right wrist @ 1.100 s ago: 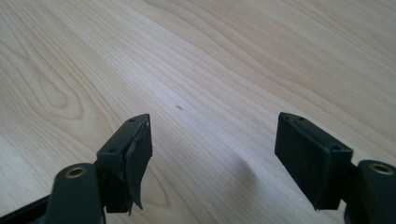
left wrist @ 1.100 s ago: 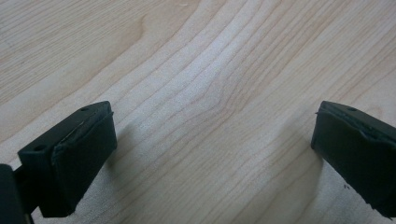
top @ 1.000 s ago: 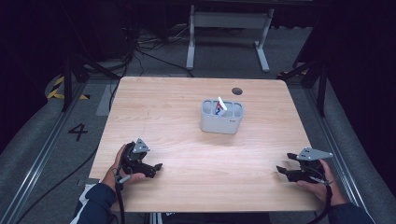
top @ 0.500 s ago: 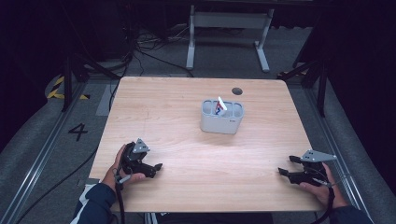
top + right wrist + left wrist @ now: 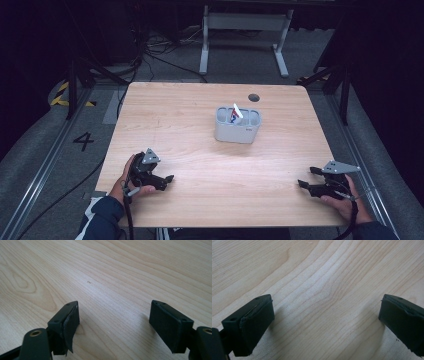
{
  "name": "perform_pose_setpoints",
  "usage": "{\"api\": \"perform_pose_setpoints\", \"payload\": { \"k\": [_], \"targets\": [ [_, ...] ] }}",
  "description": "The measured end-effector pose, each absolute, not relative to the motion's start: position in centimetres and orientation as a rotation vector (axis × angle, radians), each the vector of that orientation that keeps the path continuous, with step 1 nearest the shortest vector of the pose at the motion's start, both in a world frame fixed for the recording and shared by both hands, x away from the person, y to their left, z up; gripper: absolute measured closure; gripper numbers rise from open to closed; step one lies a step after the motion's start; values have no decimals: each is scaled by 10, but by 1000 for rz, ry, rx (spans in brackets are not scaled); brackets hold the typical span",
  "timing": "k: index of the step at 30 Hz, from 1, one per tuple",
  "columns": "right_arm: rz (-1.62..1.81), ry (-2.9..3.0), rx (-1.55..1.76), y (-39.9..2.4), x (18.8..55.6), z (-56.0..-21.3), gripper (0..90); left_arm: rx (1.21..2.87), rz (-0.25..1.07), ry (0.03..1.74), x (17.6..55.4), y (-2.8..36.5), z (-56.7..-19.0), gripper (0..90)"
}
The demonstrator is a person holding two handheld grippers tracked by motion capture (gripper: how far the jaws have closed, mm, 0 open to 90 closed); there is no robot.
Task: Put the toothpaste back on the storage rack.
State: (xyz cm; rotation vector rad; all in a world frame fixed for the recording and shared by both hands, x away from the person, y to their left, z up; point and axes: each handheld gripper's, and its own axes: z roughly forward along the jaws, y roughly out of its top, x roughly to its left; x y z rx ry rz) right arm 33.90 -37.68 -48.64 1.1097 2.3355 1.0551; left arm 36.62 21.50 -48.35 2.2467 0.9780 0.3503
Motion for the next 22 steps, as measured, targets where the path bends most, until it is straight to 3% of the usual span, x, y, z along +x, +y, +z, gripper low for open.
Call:
{"api": "perform_pose_setpoints", "payload": {
  "k": [22],
  "targets": [
    [1050,2338,1115,-377,341,-486,222,2248,351,977,366,215,-483,5]
  ]
}}
